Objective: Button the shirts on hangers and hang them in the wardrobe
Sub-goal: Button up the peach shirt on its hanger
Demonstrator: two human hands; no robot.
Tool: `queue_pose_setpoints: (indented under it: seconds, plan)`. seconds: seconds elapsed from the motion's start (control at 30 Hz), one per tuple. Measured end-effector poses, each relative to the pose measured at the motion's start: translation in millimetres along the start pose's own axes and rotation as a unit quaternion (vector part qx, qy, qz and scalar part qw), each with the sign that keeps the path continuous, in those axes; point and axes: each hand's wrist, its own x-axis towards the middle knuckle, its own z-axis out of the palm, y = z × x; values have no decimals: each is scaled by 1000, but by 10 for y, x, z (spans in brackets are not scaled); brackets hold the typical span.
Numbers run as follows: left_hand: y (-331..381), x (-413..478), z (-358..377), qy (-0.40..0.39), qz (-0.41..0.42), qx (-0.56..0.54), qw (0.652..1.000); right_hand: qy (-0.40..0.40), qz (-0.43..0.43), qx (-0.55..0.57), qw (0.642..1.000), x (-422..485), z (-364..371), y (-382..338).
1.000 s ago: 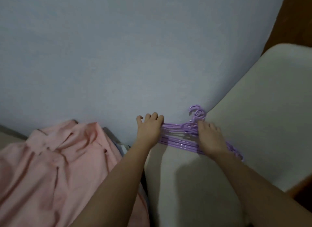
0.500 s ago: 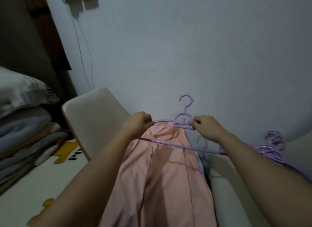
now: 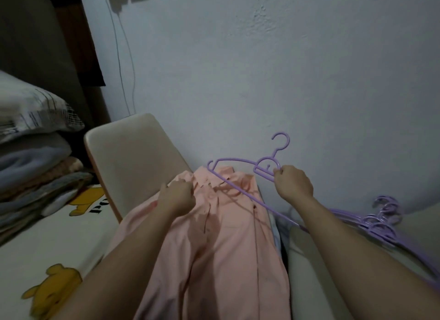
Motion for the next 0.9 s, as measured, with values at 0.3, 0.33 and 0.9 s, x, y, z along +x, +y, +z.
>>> queue_pose_setpoints:
  seconds: [0.3, 0.33, 0.9]
  plan:
    - [-42, 468, 458, -37, -18, -51, 998, 6, 25, -42, 999, 353, 507, -90]
    - [-87, 579, 513, -41, -26, -71, 996, 12, 23, -45, 999, 409, 562, -118]
    - [41, 2031, 1177, -108, 17, -49, 993, 29, -18, -67, 997, 1328, 1361, 120]
